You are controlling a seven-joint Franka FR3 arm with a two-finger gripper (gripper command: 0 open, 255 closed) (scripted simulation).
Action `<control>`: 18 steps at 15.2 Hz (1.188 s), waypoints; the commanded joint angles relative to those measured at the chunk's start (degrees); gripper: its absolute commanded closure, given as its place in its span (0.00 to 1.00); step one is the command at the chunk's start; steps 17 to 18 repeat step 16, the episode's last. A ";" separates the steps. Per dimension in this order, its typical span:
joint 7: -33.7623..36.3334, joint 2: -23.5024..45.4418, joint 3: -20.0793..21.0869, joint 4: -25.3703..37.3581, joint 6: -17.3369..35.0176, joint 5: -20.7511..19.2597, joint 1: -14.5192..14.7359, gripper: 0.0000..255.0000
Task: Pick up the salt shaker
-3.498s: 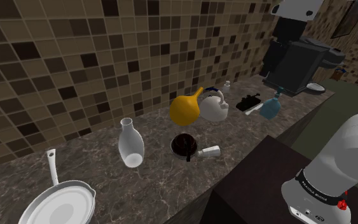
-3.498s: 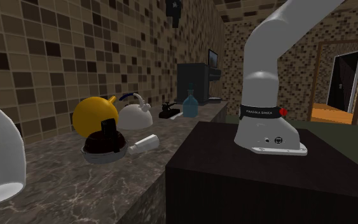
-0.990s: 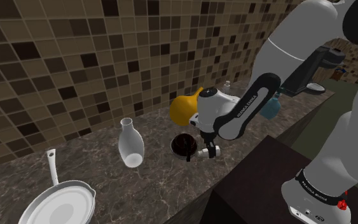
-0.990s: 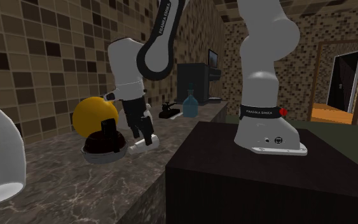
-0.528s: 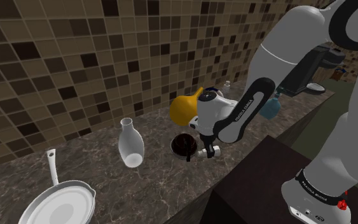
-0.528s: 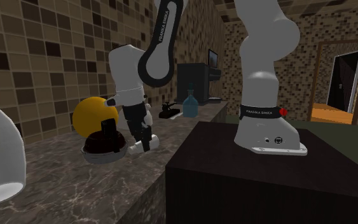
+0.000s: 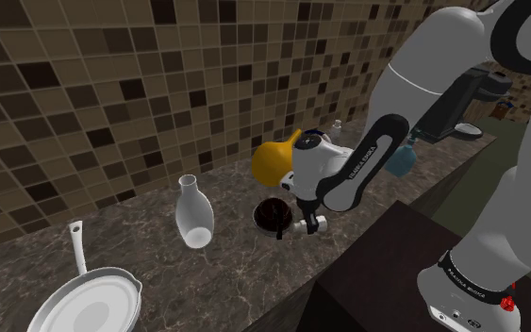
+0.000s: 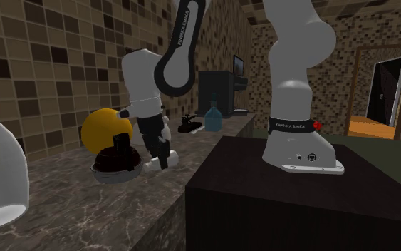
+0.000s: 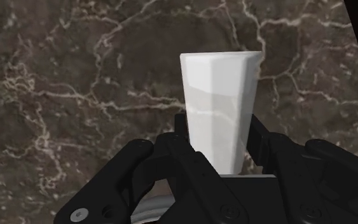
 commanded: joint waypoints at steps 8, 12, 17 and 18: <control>-2.77 -7.72 1.55 -1.17 -6.44 3.14 -0.90 1.00; -3.97 -11.17 1.98 -1.36 -9.62 4.52 -1.03 1.00; -4.57 -12.97 2.13 -1.36 -11.38 5.21 -1.03 1.00; -4.57 -12.97 2.13 -1.36 -11.38 5.21 -1.03 1.00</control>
